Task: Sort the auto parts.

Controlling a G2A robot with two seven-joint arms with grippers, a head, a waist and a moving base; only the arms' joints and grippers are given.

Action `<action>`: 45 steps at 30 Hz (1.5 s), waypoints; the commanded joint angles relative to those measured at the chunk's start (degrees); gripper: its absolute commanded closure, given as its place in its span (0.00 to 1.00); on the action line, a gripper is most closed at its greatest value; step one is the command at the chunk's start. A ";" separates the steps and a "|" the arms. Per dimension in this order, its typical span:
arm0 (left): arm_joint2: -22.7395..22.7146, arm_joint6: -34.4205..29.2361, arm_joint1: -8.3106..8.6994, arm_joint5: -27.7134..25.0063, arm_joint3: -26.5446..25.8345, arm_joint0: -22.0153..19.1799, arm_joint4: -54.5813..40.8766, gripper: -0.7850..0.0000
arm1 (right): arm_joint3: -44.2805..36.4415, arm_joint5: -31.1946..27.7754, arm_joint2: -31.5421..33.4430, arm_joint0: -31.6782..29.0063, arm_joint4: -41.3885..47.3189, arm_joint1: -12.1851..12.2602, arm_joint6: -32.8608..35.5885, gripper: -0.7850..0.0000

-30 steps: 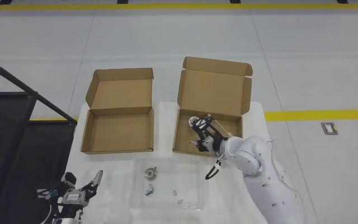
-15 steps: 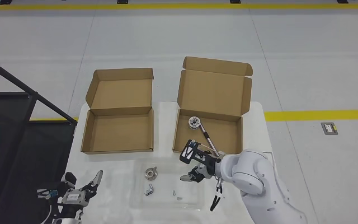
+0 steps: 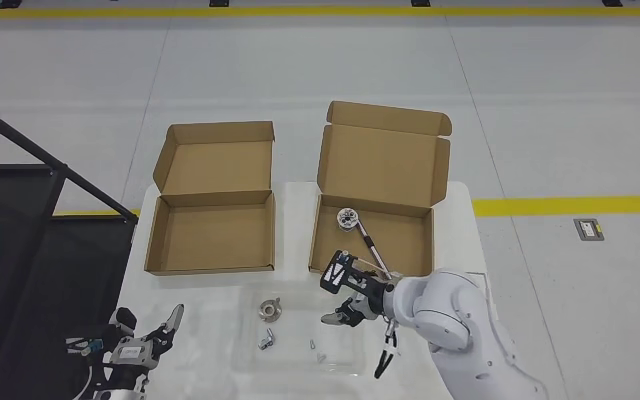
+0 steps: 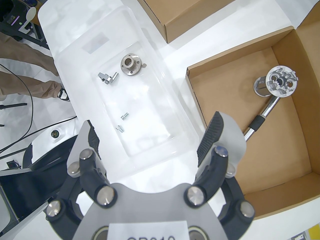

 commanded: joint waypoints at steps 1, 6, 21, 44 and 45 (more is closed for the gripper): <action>0.00 0.00 0.00 0.00 0.00 0.00 0.00 0.00 | -0.28 4.43 -2.02 -0.54 -4.25 -0.20 -2.32 0.00; 0.00 0.00 0.00 0.00 0.00 0.00 0.00 0.00 | -1.20 10.98 -8.70 -2.19 -13.54 -0.75 -4.75 0.00; 0.00 0.00 0.00 0.00 0.00 0.00 0.00 0.00 | 6.24 29.54 -22.68 1.70 -25.12 -4.61 4.95 0.00; 0.00 0.00 0.00 0.00 0.00 0.00 0.00 0.00 | 20.90 40.38 -27.56 8.13 -22.28 -9.85 7.57 0.05; 0.00 0.00 0.00 0.00 0.00 0.00 0.00 0.00 | 21.60 40.93 -27.63 8.44 -21.95 -10.16 7.63 0.23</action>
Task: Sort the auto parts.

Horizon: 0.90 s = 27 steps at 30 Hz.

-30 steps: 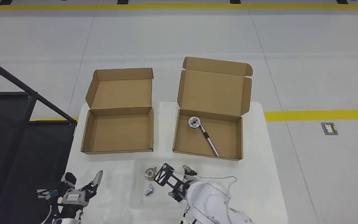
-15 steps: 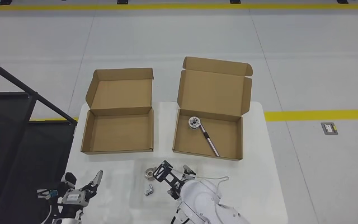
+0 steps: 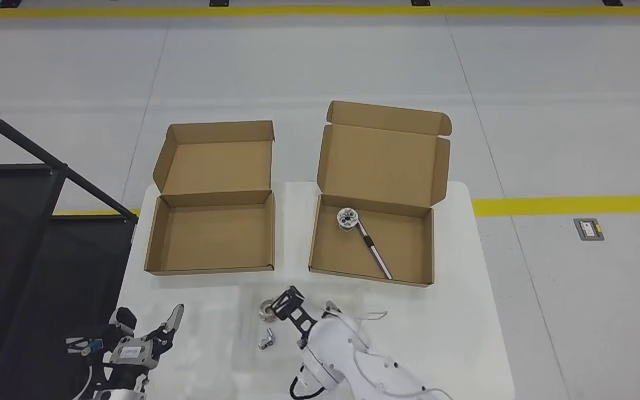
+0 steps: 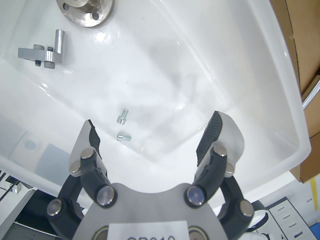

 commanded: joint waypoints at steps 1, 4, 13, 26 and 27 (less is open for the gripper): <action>0.00 0.00 0.00 0.00 0.00 0.00 0.00 0.00 | 1.31 0.89 -0.03 0.51 0.95 -0.55 0.44 0.32; 0.00 0.00 0.00 0.00 0.00 0.00 0.00 0.00 | 3.10 1.65 0.03 1.50 2.12 -1.34 1.87 0.43; 0.00 0.00 0.00 0.00 0.00 0.00 0.00 0.00 | 7.47 4.02 0.45 3.47 6.08 -3.51 5.53 0.51; 0.00 0.00 0.00 0.00 0.00 0.00 0.00 0.00 | 10.72 3.63 1.93 3.92 10.33 -5.17 5.32 0.58; 0.00 0.00 0.00 0.00 0.00 0.00 0.00 0.00 | 11.07 3.50 2.05 3.93 10.57 -5.26 5.22 0.60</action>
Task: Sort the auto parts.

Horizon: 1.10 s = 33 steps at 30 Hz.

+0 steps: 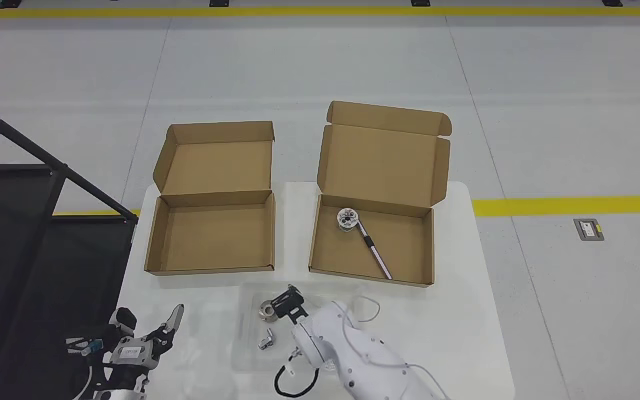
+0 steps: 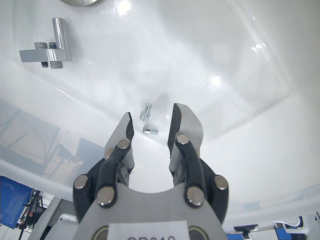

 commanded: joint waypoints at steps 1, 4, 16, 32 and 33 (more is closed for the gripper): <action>0.00 0.00 0.00 0.00 0.00 0.00 0.00 0.00 | 0.70 0.07 0.27 0.08 0.26 -0.15 -0.17 0.64; 0.00 0.00 0.00 0.00 0.00 0.00 0.00 0.00 | 1.67 0.11 0.71 0.18 0.85 -0.40 -0.33 0.66; 0.00 0.00 0.00 0.00 0.00 0.00 0.00 0.00 | 4.01 -1.30 1.98 0.33 2.46 -1.11 -0.73 0.68; 0.00 0.00 0.00 0.00 0.00 0.00 0.00 0.00 | 8.31 -1.75 2.34 2.04 3.42 -2.46 -1.55 1.00; 0.00 0.00 0.00 0.00 0.00 0.00 0.00 0.00 | 7.97 -1.60 2.44 2.00 3.20 -2.46 -1.48 1.00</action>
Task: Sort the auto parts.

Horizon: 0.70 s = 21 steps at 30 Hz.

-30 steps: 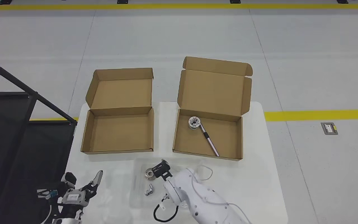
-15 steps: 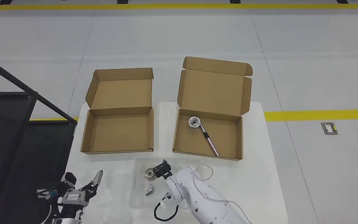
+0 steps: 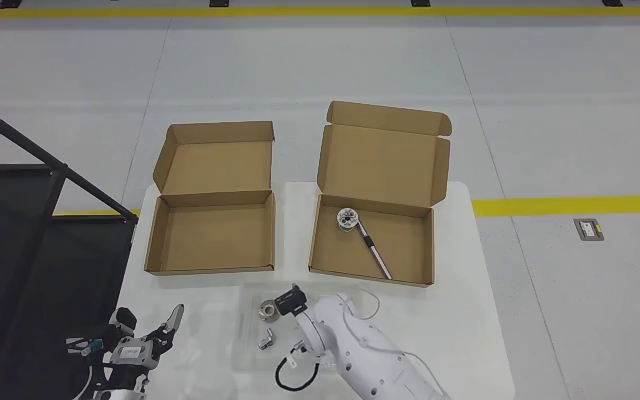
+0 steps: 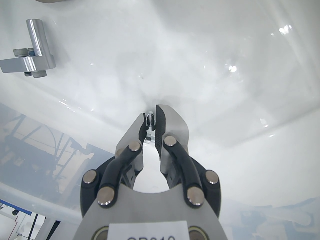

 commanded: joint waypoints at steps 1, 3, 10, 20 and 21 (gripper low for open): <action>0.00 0.00 0.00 0.00 0.00 0.00 0.00 0.00 | -0.81 0.30 0.21 -0.11 -0.54 0.03 0.16 1.00; 0.00 0.00 0.00 0.00 0.00 0.00 0.00 0.00 | -2.73 0.00 0.74 -0.56 -0.95 0.22 0.15 1.00; 0.00 0.00 0.00 0.00 0.00 0.00 0.00 0.00 | -20.76 -1.75 6.28 -7.23 -6.58 2.91 -1.24 1.00; 0.00 0.00 0.00 0.00 0.00 0.00 0.00 0.00 | -50.07 -9.13 18.23 -26.65 -13.93 7.17 -28.85 1.00; 0.00 0.00 0.00 0.00 0.00 0.00 0.00 0.00 | -50.85 -9.54 19.01 -27.85 -13.96 7.35 -32.25 1.00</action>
